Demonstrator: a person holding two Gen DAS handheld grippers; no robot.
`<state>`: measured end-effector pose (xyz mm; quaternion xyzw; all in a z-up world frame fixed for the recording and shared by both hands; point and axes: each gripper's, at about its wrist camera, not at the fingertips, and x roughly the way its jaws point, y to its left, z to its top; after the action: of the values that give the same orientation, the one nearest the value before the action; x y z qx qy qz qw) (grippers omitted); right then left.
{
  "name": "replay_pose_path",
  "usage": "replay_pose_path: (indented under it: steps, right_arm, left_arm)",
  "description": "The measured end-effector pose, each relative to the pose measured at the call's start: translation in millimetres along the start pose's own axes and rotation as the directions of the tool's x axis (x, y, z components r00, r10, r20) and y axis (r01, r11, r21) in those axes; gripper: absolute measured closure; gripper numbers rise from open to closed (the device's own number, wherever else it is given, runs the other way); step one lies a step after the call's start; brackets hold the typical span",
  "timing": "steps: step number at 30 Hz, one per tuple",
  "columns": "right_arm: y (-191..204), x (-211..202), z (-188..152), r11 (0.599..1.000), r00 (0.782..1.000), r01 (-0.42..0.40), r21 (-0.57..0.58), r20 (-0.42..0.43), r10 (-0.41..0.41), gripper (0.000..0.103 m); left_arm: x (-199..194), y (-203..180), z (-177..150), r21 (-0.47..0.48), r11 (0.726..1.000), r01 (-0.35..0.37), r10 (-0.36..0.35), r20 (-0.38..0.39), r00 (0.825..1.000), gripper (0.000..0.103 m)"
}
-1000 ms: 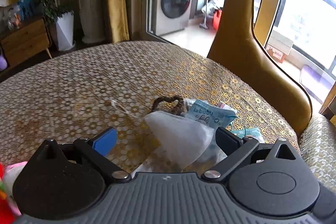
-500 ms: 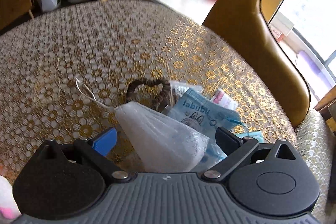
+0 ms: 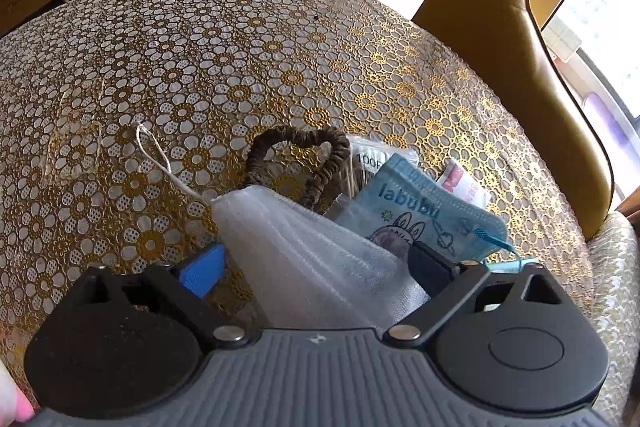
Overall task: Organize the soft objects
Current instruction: 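Grasp the white mesh bag with the left tool while the right tool grasps the clear plastic bag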
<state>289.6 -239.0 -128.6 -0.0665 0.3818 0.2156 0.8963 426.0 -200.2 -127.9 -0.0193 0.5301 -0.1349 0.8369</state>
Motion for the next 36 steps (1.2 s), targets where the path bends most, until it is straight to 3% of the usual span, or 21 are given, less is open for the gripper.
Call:
replay_pose_path:
  steps: [8, 10, 13, 20, 23, 29, 36]
  right_arm:
    - [8, -1, -3, 0.999, 0.999, 0.035, -0.018, 0.013, -0.035, 0.025]
    - [8, -3, -4, 0.999, 0.999, 0.041, -0.014, 0.019, -0.041, 0.03]
    - [6, -6, -5, 0.999, 0.999, 0.048, -0.008, 0.025, -0.048, 0.043]
    - [4, -13, -2, 0.997, 0.997, 0.071, 0.012, 0.034, -0.071, 0.09]
    - [-1, -12, -1, 0.997, 0.997, 0.071, 0.042, 0.029, -0.072, 0.101]
    - [-9, -24, 0, 0.993, 0.995, 0.07, 0.098, 0.059, -0.076, 0.102]
    - [-16, -43, 4, 0.983, 0.996, 0.014, 0.181, 0.079, -0.028, 0.102]
  left_arm:
    - [7, -1, -7, 0.007, 1.0, -0.008, 0.008, 0.009, 1.0, 0.043]
    - [9, 0, -11, 0.015, 1.0, -0.019, 0.019, 0.018, 1.0, 0.057]
    - [5, 9, -15, 0.018, 0.999, -0.031, 0.03, 0.029, 0.999, 0.069]
    - [-7, 33, -19, -0.001, 0.999, -0.041, 0.04, 0.066, 0.997, 0.084]
    - [-17, 41, -20, 0.001, 0.999, -0.04, 0.039, 0.098, 0.994, 0.086]
    - [-42, 55, -26, -0.002, 0.999, -0.036, 0.036, 0.139, 0.99, 0.089]
    - [-75, 68, -32, -0.024, 0.999, -0.025, 0.029, 0.191, 0.981, 0.091]
